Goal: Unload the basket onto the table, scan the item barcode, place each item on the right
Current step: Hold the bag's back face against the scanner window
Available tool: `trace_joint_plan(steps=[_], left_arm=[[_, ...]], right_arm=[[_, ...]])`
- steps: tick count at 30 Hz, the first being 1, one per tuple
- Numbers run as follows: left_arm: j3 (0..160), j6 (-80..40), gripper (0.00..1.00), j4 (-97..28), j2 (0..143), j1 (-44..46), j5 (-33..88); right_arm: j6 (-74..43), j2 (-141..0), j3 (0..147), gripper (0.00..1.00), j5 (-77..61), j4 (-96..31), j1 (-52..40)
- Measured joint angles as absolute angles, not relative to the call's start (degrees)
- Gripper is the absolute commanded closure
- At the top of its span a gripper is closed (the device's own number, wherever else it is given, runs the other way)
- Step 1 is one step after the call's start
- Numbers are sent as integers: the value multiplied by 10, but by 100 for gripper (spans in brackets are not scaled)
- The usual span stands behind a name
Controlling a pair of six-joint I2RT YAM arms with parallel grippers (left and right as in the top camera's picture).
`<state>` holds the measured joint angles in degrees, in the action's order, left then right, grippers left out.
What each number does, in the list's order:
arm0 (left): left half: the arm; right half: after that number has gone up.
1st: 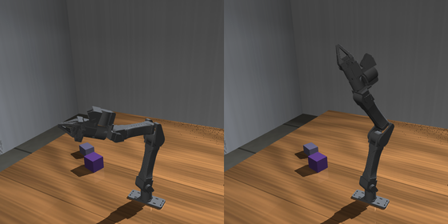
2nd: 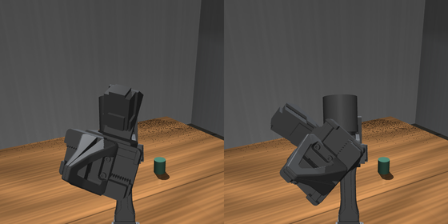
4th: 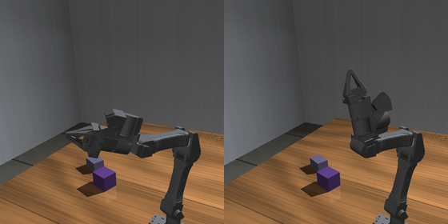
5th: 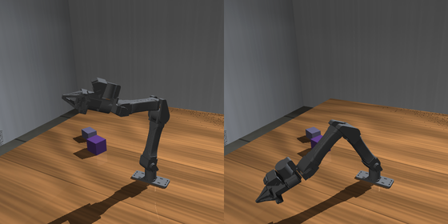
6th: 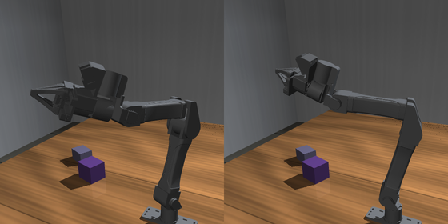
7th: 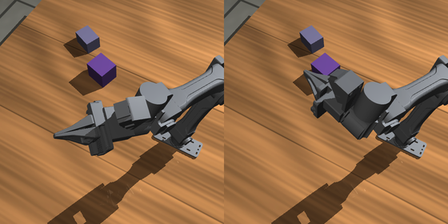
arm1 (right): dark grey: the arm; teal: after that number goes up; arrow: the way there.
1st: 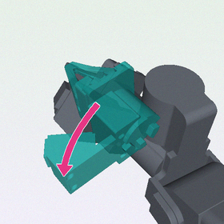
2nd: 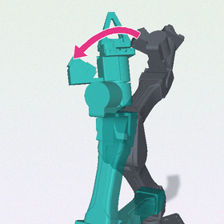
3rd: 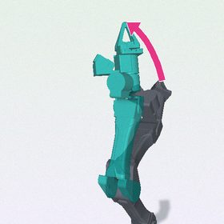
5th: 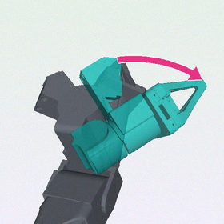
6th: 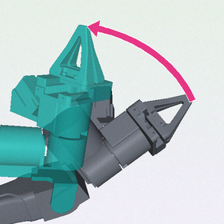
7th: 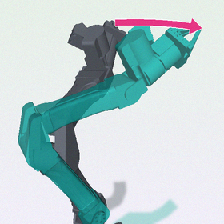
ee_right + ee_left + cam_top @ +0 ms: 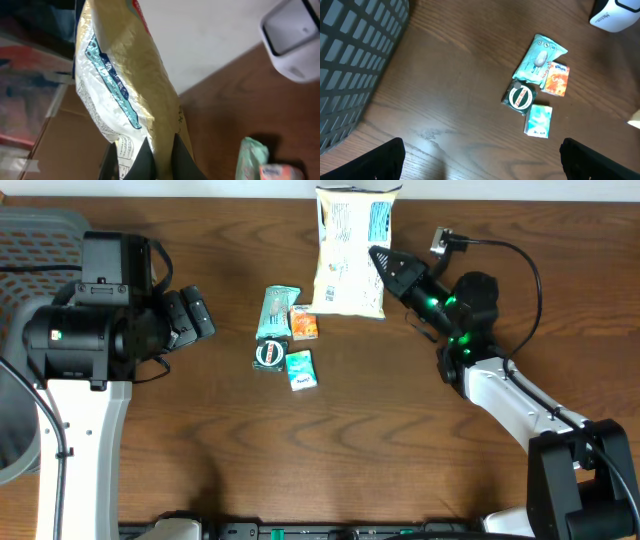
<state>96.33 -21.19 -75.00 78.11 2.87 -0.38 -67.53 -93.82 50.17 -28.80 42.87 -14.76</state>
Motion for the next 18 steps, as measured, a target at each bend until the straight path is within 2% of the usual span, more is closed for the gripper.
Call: trace_joint_plan(steps=[4,18], left_arm=[[963,-212,2,-750,781,29,-4],[963,-212,2,-750,781,29,-4]], right_arm=[[-699,-938,502,99,-291,387,-148],[-780,-938,502,99,-344,362,-148]])
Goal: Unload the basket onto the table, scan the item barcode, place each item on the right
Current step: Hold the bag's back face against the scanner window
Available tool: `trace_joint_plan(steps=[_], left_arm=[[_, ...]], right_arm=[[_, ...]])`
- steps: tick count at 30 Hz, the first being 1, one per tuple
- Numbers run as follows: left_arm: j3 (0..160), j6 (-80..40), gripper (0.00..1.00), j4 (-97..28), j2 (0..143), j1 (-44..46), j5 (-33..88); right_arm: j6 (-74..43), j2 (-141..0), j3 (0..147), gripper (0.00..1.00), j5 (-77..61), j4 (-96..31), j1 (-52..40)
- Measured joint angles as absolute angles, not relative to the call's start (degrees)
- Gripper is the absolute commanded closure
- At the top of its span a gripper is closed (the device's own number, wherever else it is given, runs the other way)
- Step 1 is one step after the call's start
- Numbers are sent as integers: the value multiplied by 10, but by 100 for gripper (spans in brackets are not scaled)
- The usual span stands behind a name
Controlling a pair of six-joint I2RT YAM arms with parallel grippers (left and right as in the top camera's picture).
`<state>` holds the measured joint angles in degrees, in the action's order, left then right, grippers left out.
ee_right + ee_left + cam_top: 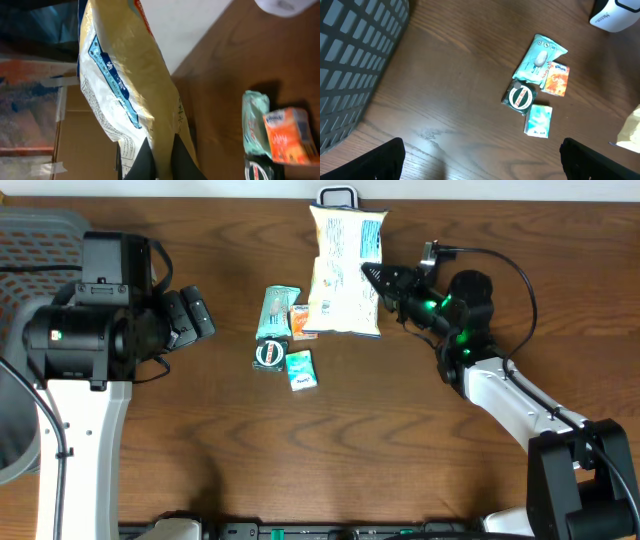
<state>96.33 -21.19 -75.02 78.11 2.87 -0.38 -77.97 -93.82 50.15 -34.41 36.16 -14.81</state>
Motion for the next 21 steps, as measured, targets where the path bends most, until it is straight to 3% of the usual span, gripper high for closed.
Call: trace_joint_plan(steps=[21], left_arm=[[963,-212,3,-750,781,29,-4]], right_arm=[[-778,-938,502,99,-349,329,-148]])
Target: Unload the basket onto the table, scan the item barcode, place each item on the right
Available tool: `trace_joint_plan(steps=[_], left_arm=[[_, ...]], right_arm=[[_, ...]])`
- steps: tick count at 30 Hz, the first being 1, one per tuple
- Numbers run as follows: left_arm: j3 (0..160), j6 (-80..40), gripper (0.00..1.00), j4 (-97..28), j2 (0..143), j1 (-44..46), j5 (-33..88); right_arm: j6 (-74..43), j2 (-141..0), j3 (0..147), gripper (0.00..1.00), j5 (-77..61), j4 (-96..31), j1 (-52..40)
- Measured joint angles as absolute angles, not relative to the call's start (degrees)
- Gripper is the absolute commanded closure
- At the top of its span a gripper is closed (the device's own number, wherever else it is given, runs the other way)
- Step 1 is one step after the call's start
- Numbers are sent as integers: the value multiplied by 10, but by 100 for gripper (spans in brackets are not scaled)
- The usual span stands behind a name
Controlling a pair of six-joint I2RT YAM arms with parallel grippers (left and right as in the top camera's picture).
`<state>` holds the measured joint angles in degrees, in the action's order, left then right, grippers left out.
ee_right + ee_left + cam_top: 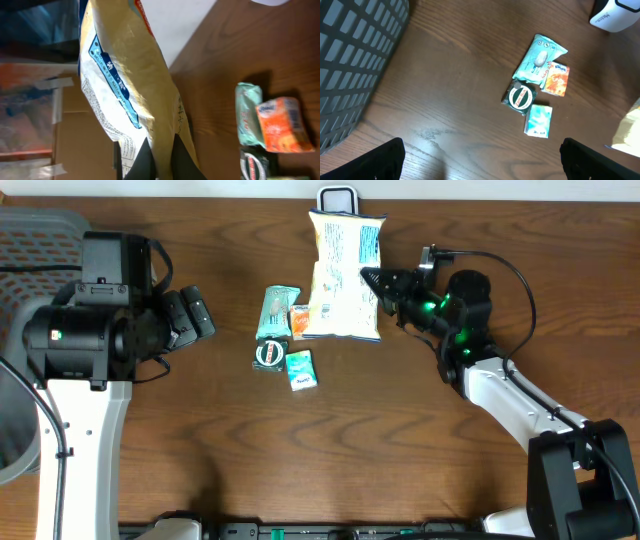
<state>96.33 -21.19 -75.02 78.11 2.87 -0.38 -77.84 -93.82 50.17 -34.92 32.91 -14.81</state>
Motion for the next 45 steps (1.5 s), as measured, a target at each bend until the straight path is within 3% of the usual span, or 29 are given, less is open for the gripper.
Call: trace_joint_plan(steps=[15,25,30,36,45], left_arm=[[963,-212,2,-750,781,29,-4],[963,-212,2,-750,781,29,-4],[963,-212,2,-750,781,29,-4],[963,-212,2,-750,781,29,-4],[963,-212,2,-750,781,29,-4]], right_arm=[[-568,-938,502,98,-283,166,-132],[-378,-938,618,98,-171,-148,-118],[-271,-938,739,99,-61,-282,-123],[-183,-936,767,99,141,-370,-163],[-142,-1016,763,99,316,-396,-222]])
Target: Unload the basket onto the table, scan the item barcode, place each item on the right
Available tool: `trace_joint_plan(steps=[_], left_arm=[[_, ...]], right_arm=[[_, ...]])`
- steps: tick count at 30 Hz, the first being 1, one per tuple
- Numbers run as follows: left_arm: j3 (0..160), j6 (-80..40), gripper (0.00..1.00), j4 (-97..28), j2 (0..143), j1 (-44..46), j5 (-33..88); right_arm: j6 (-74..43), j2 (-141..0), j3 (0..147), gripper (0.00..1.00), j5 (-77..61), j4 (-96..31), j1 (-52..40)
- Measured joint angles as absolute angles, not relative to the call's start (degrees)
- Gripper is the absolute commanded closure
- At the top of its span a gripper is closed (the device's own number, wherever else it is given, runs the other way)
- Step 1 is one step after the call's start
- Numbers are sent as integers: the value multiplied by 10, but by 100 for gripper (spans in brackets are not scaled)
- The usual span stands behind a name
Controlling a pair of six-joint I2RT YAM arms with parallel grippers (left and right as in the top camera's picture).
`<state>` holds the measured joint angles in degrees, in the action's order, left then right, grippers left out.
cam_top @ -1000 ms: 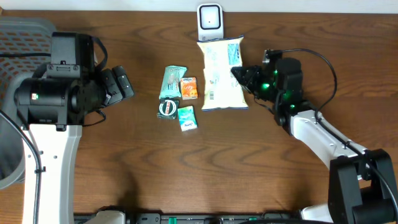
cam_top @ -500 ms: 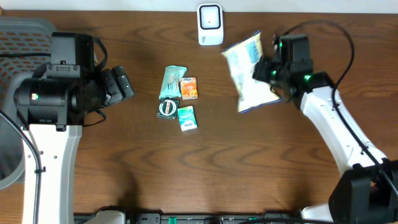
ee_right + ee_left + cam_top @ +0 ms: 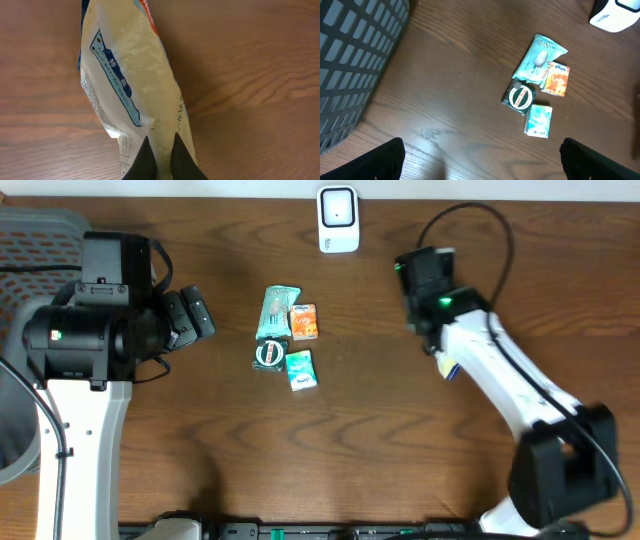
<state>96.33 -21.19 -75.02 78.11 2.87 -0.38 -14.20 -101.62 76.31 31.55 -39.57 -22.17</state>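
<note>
A white and gold snack bag hangs edge-on over the brown table, with my right gripper shut on its lower seam. From overhead the right arm hides the bag except a small corner. The white barcode scanner stands uncovered at the back edge, left of the right wrist. Far to the left, my left gripper is open with nothing between its fingers.
A teal packet, an orange tissue pack, a round tin and a small teal pack lie clustered mid-table. A grey mesh basket sits at the far left edge. The scanner's corner shows in the left wrist view.
My right gripper, still holding the bag, has moved from in front of the scanner to the right. The wrist now looks straight down at bare wood. The left arm has not moved.
My right gripper first held the bag flat over the scanner, covering it. At the two later moments the bag sat slightly nearer, with the scanner's top showing behind it. Now the bag is off to the right and the scanner is fully exposed.
</note>
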Motion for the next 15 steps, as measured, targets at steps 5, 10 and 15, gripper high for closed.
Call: trace_joint_plan(steps=[5,10,15], left_arm=[[963,-212,2,-750,781,29,-4],[963,-212,2,-750,781,29,-4],[963,-212,2,-750,781,29,-4]], right_arm=[[-140,-1053,760,83,336,-394,-277],[-139,-1058,760,54,343,-395,-338],[-146,-1058,760,51,317,-392,-382]])
